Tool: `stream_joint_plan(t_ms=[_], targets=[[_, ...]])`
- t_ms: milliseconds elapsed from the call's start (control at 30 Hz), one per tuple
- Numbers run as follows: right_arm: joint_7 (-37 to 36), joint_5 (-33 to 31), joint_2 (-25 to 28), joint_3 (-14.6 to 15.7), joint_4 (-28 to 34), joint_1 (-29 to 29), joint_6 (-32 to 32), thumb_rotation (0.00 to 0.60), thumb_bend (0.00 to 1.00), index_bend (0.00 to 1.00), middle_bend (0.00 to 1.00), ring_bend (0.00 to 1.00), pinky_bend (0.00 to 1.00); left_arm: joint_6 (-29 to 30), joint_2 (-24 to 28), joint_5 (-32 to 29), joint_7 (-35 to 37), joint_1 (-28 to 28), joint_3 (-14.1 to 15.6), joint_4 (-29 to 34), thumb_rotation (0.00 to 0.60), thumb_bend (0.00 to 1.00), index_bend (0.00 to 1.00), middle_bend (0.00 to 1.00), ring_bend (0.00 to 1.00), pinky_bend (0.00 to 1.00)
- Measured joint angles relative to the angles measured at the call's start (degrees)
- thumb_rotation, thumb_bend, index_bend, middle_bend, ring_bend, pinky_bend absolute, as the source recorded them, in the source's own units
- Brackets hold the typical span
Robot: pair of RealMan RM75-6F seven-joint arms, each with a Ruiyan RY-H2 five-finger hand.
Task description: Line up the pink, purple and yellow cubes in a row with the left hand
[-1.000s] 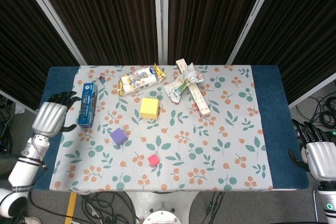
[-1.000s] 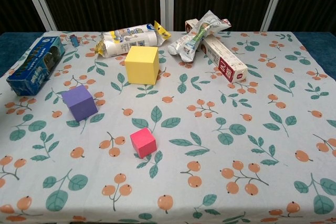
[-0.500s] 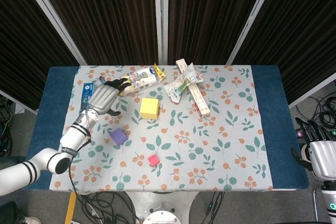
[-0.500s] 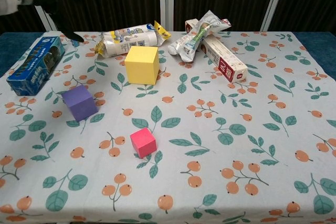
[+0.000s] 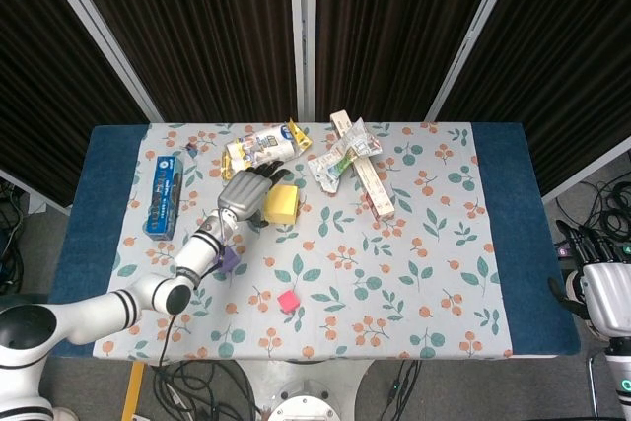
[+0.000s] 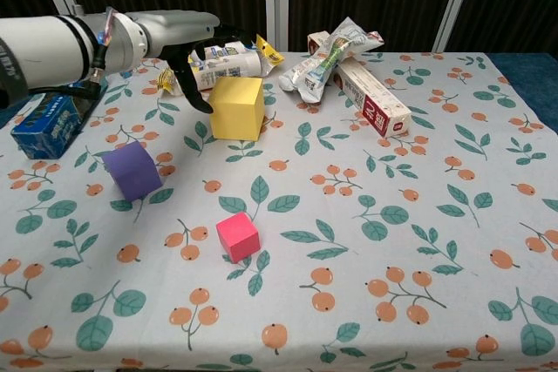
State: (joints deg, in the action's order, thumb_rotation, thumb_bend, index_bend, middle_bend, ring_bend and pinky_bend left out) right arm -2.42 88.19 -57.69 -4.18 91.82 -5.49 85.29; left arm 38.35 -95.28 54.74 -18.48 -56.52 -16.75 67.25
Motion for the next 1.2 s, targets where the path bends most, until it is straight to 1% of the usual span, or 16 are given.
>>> stream_joint_plan(t_ms=[233, 333, 400, 433, 500, 567, 633, 700, 833, 1033, 1133, 1200], targets=[[-0.8, -0.6, 0.2, 0.1, -0.5, 0.5, 0.3, 0.600, 0.24, 0.07, 0.17, 0.13, 0.22, -3.4, -3.4, -7.2, -2.7, -3.6, 0.5, -5.5, 0.600, 0.03, 0.16, 0.14, 0.13, 0.26], [-1.0, -0.8, 0.2, 0.1, -0.7, 0.7, 0.5, 0.600, 0.24, 0.07, 0.17, 0.13, 0.22, -4.6, -4.8, -9.5, -3.2, -4.9, 1.0, -7.9, 0.600, 0.03, 0.18, 0.17, 0.13, 0.26], [-1.1, -0.8, 0.2, 0.2, -0.7, 0.8, 0.5, 0.600, 0.24, 0.07, 0.17, 0.13, 0.22, -5.1, -5.9, -10.8, -3.3, -5.6, 1.1, -9.5, 0.600, 0.03, 0.24, 0.24, 0.14, 0.26], [-1.1, -0.8, 0.2, 0.2, -0.7, 0.8, 0.5, 0.600, 0.24, 0.07, 0.17, 0.13, 0.22, -5.3, -6.3, -11.3, -3.1, -5.8, 1.1, -10.2, 0.600, 0.04, 0.29, 0.30, 0.16, 0.26], [-1.1, -0.9, 0.2, 0.2, -0.7, 0.9, 0.6, 0.600, 0.24, 0.07, 0.17, 0.13, 0.22, -5.3, -7.4, -12.0, -2.6, -6.2, 0.9, -11.8, 0.600, 0.06, 0.41, 0.42, 0.23, 0.26], [-1.1, -1.0, 0.2, 0.2, -0.7, 0.9, 0.5, 0.600, 0.24, 0.07, 0.17, 0.13, 0.22, -4.3, -8.3, -12.0, -2.0, -6.4, 0.8, -12.7, 0.600, 0.09, 0.49, 0.51, 0.31, 0.26], [-1.2, -1.1, 0.2, 0.1, -0.7, 0.9, 0.4, 0.600, 0.24, 0.07, 0.17, 0.13, 0.22, -3.2, -8.7, -11.8, -1.7, -6.3, 0.7, -13.0, 0.600, 0.10, 0.52, 0.54, 0.34, 0.26], [-1.2, -1.0, 0.2, 0.1, -0.7, 0.8, 0.4, 0.600, 0.24, 0.07, 0.17, 0.13, 0.22, -2.2, -8.7, -11.7, -1.5, -6.1, 0.8, -12.7, 0.600, 0.10, 0.52, 0.55, 0.35, 0.26], [-1.4, -0.8, -0.1, 0.1, -0.9, 0.8, 0.5, 0.600, 0.24, 0.07, 0.17, 0.13, 0.22, -0.7, -7.5, -12.3, -1.9, -5.3, 0.9, -9.2, 0.600, 0.11, 0.52, 0.54, 0.35, 0.26], [-1.9, -0.2, -0.5, 0.4, -1.3, 1.1, 1.1, 0.600, 0.24, 0.07, 0.17, 0.13, 0.22, 3.8, -3.5, -16.0, -4.8, -3.8, 1.4, 2.4, 0.600, 0.11, 0.51, 0.53, 0.35, 0.26], [-2.0, -0.2, -0.4, 0.5, -1.3, 1.5, 1.7, 0.600, 0.24, 0.07, 0.17, 0.13, 0.22, 7.4, -1.4, -17.1, -7.3, -3.1, 2.2, 8.3, 0.600, 0.11, 0.50, 0.52, 0.35, 0.26], [-2.1, -0.3, -0.4, 0.6, -1.3, 1.9, 2.0, 0.600, 0.24, 0.07, 0.17, 0.13, 0.22, 9.7, -0.2, -17.5, -9.3, -2.6, 3.4, 11.4, 0.600, 0.11, 0.50, 0.52, 0.35, 0.26]])
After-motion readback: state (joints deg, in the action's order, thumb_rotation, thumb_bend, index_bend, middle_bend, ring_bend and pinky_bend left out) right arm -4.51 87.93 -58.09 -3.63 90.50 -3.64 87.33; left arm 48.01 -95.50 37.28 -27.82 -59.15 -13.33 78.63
